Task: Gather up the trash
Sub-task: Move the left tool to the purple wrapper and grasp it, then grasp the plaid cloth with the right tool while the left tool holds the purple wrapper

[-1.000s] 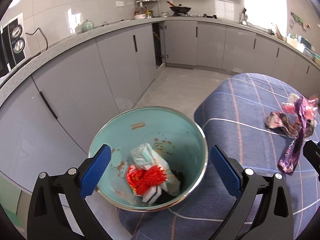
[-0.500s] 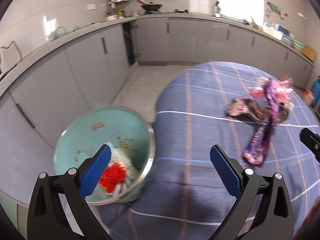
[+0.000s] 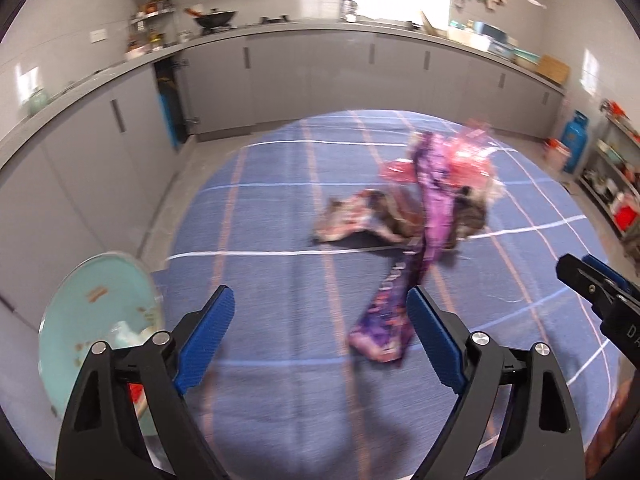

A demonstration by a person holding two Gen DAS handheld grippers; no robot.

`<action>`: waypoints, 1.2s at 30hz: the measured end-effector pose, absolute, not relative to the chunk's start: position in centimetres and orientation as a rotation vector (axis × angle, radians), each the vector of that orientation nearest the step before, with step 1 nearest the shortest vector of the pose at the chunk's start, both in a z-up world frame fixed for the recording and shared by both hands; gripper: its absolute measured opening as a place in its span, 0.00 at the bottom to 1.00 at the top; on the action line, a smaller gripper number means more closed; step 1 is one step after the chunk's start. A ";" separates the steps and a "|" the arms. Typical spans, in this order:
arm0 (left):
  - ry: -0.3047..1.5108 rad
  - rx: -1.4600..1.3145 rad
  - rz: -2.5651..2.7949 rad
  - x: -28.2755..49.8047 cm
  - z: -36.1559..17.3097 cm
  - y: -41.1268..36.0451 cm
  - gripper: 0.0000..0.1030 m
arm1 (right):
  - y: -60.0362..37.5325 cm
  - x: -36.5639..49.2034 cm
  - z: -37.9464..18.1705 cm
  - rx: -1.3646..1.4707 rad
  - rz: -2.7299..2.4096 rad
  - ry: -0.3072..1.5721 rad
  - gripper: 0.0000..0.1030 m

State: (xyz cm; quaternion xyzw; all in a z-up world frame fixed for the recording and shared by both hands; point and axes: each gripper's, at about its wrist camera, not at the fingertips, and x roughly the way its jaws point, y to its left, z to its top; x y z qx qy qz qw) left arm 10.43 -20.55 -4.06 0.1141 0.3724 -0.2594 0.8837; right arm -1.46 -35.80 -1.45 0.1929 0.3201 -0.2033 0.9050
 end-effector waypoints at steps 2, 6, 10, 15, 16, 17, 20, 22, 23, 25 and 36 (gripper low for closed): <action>0.775 0.261 -0.569 10.3 -4.4 -22.2 0.79 | -36.3 -1.7 -1.4 0.403 -0.428 0.658 0.53; 0.798 0.280 -0.598 10.7 -5.3 -24.6 0.72 | -37.0 -2.1 -1.6 0.418 -0.440 0.659 0.53; 0.822 0.272 -0.604 11.5 -6.0 -26.0 0.67 | -37.6 -2.2 -1.8 0.430 -0.447 0.662 0.53; 0.857 0.251 -0.611 12.4 -7.1 -26.2 0.40 | -38.2 -2.2 -2.3 0.446 -0.448 0.673 0.53; 0.865 0.237 -0.621 12.6 -7.2 -26.0 0.30 | -38.3 -2.1 -2.4 0.449 -0.447 0.675 0.53; 0.869 0.227 -0.626 12.6 -7.3 -25.9 0.26 | -38.3 -2.0 -2.5 0.452 -0.444 0.678 0.53; 0.862 0.200 -0.631 12.5 -7.0 -25.0 0.19 | -38.0 -1.9 -2.7 0.455 -0.437 0.684 0.53; 0.843 0.191 -0.621 12.3 -6.5 -24.0 0.17 | -37.6 -1.7 -2.7 0.454 -0.428 0.688 0.53; 0.835 0.186 -0.618 12.1 -6.1 -23.4 0.13 | -37.5 -1.5 -2.7 0.455 -0.423 0.689 0.53; 0.814 0.178 -0.614 11.8 -5.5 -22.4 0.13 | -37.1 -1.2 -2.7 0.455 -0.405 0.694 0.53; 0.748 0.144 -0.537 10.9 -3.2 -16.9 0.11 | -35.1 3.4 -3.1 0.481 -0.291 0.726 0.54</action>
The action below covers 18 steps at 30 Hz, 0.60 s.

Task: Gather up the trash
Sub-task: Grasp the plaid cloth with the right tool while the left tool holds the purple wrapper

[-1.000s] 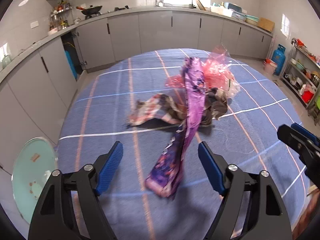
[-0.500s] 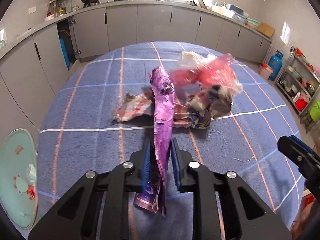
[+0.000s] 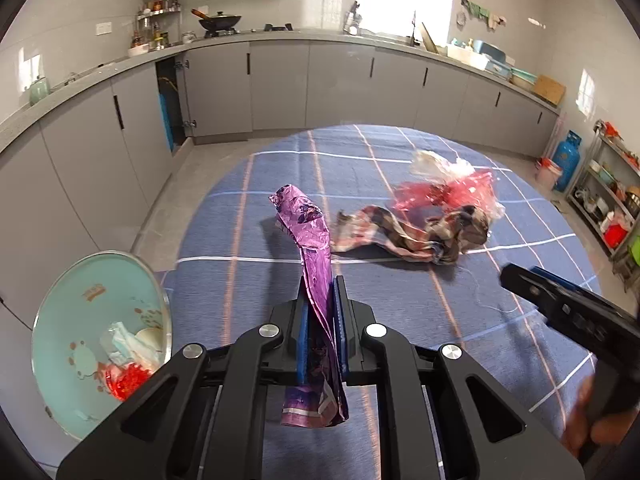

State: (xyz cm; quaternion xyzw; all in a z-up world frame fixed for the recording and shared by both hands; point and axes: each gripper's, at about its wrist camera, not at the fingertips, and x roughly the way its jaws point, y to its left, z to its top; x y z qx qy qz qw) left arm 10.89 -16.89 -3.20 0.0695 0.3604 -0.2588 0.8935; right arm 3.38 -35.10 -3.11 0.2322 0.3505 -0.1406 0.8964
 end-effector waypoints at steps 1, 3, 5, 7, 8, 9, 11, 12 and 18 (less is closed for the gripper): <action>0.742 0.143 -0.530 10.9 -3.0 -16.6 0.11 | -35.1 4.2 -3.3 0.487 -0.284 0.730 0.54; 0.737 0.142 -0.519 10.9 -2.9 -16.0 0.11 | -35.2 6.0 -3.7 0.499 -0.279 0.739 0.55; 0.737 0.135 -0.516 10.9 -2.8 -15.5 0.10 | -35.2 7.4 -4.1 0.502 -0.282 0.754 0.57; 0.734 0.131 -0.512 10.7 -2.7 -15.2 0.10 | -35.2 8.7 -4.7 0.519 -0.284 0.770 0.57; 0.731 0.131 -0.509 10.7 -2.6 -15.0 0.10 | -35.3 9.2 -4.9 0.527 -0.291 0.776 0.57; 0.729 0.130 -0.506 10.7 -2.5 -14.7 0.10 | -35.3 9.8 -5.1 0.530 -0.294 0.780 0.57; 0.731 0.118 -0.503 10.8 -2.4 -14.1 0.10 | -35.3 10.9 -5.4 0.529 -0.305 0.792 0.57; 0.730 0.117 -0.499 10.9 -2.4 -13.9 0.10 | -35.3 11.1 -5.6 0.532 -0.301 0.796 0.57; 0.724 0.098 -0.472 11.1 -2.3 -12.2 0.10 | -34.5 11.2 -5.7 0.491 -0.299 0.801 0.34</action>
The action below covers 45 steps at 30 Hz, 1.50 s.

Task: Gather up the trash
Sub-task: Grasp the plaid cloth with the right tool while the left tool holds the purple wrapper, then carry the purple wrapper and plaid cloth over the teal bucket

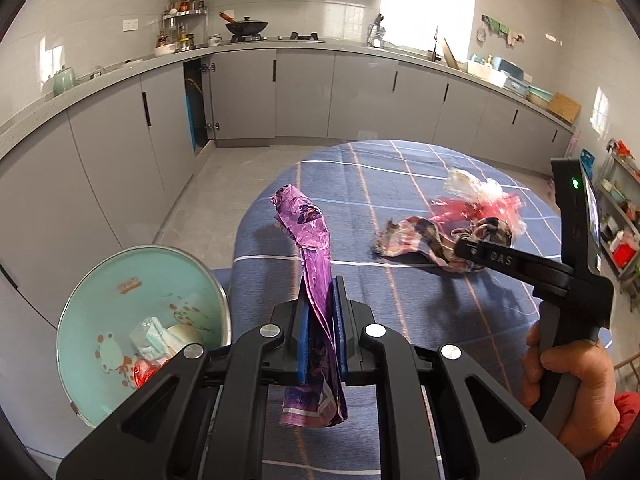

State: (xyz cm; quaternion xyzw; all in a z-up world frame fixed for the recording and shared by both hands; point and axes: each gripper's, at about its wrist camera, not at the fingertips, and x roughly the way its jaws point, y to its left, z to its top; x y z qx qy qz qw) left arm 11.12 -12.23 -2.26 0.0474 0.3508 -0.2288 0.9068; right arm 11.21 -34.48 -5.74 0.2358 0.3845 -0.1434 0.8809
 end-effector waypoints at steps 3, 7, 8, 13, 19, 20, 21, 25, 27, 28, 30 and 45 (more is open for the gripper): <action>0.717 0.082 -0.459 11.1 -1.9 -11.3 0.10 | -34.2 10.2 -5.2 0.511 -0.272 0.789 0.30; 0.706 0.070 -0.446 10.8 -1.6 -10.3 0.10 | -33.0 8.5 -4.0 0.532 -0.233 0.761 0.30; 0.704 0.066 -0.441 10.7 -1.5 -10.0 0.10 | -32.7 8.1 -3.7 0.540 -0.222 0.752 0.30; 0.699 0.051 -0.419 10.2 -1.3 -8.5 0.10 | -30.5 6.1 -1.2 0.531 -0.185 0.701 0.30; 0.696 0.036 -0.392 9.3 -1.0 -6.8 0.10 | -27.8 4.6 1.3 0.465 -0.155 0.645 0.30; 0.696 0.035 -0.385 9.3 -0.9 -6.5 0.10 | -27.3 4.8 1.6 0.458 -0.149 0.641 0.30; 0.697 0.032 -0.376 9.3 -0.9 -6.0 0.10 | -26.8 4.7 1.9 0.450 -0.141 0.636 0.30; 0.696 0.033 -0.338 9.2 -0.7 -4.7 0.10 | -25.0 5.0 2.4 0.427 -0.099 0.633 0.30; 0.688 0.030 -0.322 9.0 -0.5 -3.9 0.10 | -24.1 5.1 2.6 0.416 -0.081 0.633 0.30; 0.683 0.029 -0.312 8.9 -0.4 -3.5 0.10 | -23.5 5.2 2.8 0.407 -0.071 0.633 0.30; 0.679 0.024 -0.297 8.9 -0.3 -2.7 0.10 | -22.4 5.4 3.0 0.393 -0.050 0.634 0.30; 0.683 -0.008 -0.217 9.0 -0.3 1.9 0.10 | -16.8 7.0 3.8 0.323 0.050 0.639 0.30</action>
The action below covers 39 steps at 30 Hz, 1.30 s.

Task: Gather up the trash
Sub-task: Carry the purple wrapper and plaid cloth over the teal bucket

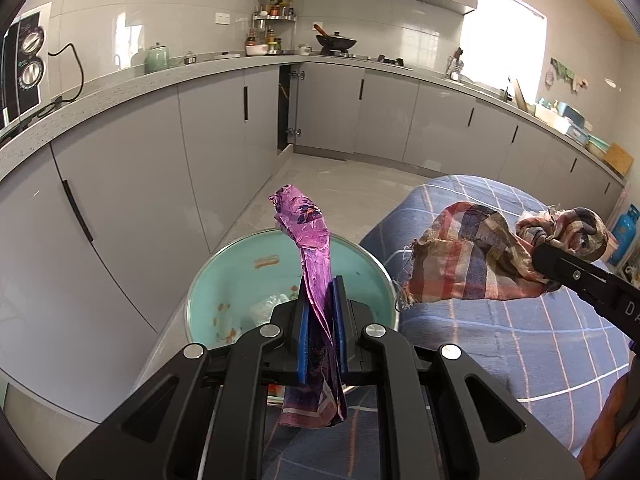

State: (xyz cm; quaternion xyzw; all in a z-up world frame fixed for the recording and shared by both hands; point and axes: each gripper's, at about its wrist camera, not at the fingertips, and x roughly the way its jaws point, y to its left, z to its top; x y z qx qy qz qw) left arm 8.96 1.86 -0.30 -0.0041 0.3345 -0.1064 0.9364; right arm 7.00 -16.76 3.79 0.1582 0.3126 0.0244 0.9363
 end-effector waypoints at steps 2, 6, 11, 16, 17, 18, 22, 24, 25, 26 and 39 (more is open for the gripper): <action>0.687 -0.016 -0.206 9.1 -0.4 2.5 0.10 | -16.2 7.2 3.8 0.315 0.057 0.637 0.30; 0.695 -0.029 -0.188 9.0 -0.8 3.5 0.10 | -15.3 7.8 3.9 0.301 0.068 0.640 0.30; 0.711 -0.046 -0.165 9.2 -1.4 4.5 0.10 | -14.1 8.6 3.8 0.283 0.078 0.644 0.30; 0.729 -0.048 -0.172 9.5 -2.0 4.5 0.10 | -12.9 9.7 3.4 0.268 0.086 0.657 0.30; 0.733 -0.048 -0.173 9.6 -2.1 4.6 0.10 | -12.7 9.9 3.3 0.264 0.087 0.660 0.30; 0.737 -0.048 -0.174 9.7 -2.3 4.6 0.10 | -12.4 10.1 3.3 0.260 0.088 0.662 0.30; 0.750 -0.049 -0.178 10.3 -2.4 4.6 0.10 | -11.5 10.9 3.0 0.247 0.094 0.669 0.30; 0.754 -0.051 -0.181 10.8 -2.6 4.9 0.10 | -11.2 11.3 2.8 0.241 0.095 0.671 0.30; 0.756 -0.051 -0.182 10.9 -2.7 4.9 0.10 | -11.0 11.4 2.7 0.236 0.095 0.672 0.30; 0.761 -0.053 -0.183 11.1 -2.8 4.9 0.10 | -10.8 11.6 2.6 0.228 0.093 0.672 0.30; 0.809 -0.054 -0.208 13.2 -4.7 5.1 0.10 | -10.4 13.2 1.1 0.212 0.075 0.707 0.30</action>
